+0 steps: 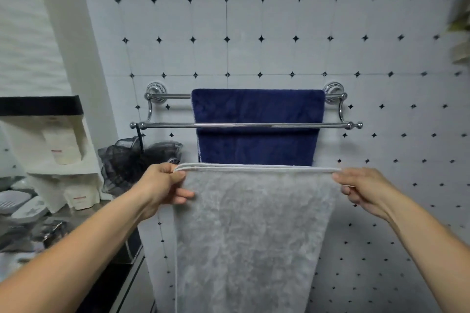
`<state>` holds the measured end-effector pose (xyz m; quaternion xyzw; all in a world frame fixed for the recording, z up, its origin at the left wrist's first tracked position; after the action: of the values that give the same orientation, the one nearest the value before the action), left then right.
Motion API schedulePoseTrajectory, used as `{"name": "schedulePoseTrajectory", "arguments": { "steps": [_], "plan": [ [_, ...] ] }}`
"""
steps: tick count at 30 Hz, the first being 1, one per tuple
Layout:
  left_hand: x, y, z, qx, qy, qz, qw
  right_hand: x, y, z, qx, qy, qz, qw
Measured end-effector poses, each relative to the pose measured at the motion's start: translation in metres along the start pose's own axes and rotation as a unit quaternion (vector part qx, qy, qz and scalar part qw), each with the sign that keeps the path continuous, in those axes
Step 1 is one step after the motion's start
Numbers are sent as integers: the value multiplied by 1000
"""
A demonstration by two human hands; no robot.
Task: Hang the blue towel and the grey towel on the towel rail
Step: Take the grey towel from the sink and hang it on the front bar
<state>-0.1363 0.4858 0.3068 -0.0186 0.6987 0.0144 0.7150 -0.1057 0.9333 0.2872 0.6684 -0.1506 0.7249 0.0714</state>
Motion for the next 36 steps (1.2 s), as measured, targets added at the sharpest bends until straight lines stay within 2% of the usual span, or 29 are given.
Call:
{"name": "schedulePoseTrajectory", "arguments": {
  "steps": [3, 5, 10, 14, 20, 24, 27, 31, 33, 36],
  "plan": [
    [4, 15, -14, -32, -9, 79, 996, -1, 17, -13, 20, 87, -132, 987],
    [12, 25, -27, -52, -26, 150, 987, 2, 27, -26, 11, 101, -182, 978],
    [14, 45, -68, -76, -31, 287, 954, 20, 36, -64, -55, 37, -261, 963],
    [1, 58, -111, -67, -8, 319, 945, 41, 42, -94, -45, -13, -355, 934],
    [-26, 68, -155, -1, 93, 350, 932, 60, 37, -120, -18, -91, -449, 889],
    [-32, 77, -163, 54, 107, 410, 904, 63, 37, -125, 25, -135, -556, 820],
    [-33, 79, -165, 72, 91, 491, 863, 79, 42, -132, 8, -137, -537, 832],
    [-43, 81, -155, 68, 93, 598, 793, 89, 49, -138, -12, -92, -531, 842],
    [-51, 88, -149, 62, 111, 581, 804, 88, 49, -137, -9, -89, -501, 861],
    [-45, 92, -152, -18, 116, 505, 855, 86, 50, -133, 23, -121, -480, 869]
  ]
}}
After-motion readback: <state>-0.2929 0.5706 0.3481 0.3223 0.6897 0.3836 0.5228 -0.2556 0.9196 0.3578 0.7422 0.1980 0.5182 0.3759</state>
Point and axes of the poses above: each hand's wrist, its own z-axis away from the middle knuckle, its own y-axis out of the palm, x = y × z, the point moved 6 cm from there along -z, towards the middle knuckle, and after that the axes turned 4 degrees about z, right-handed, at the moved point
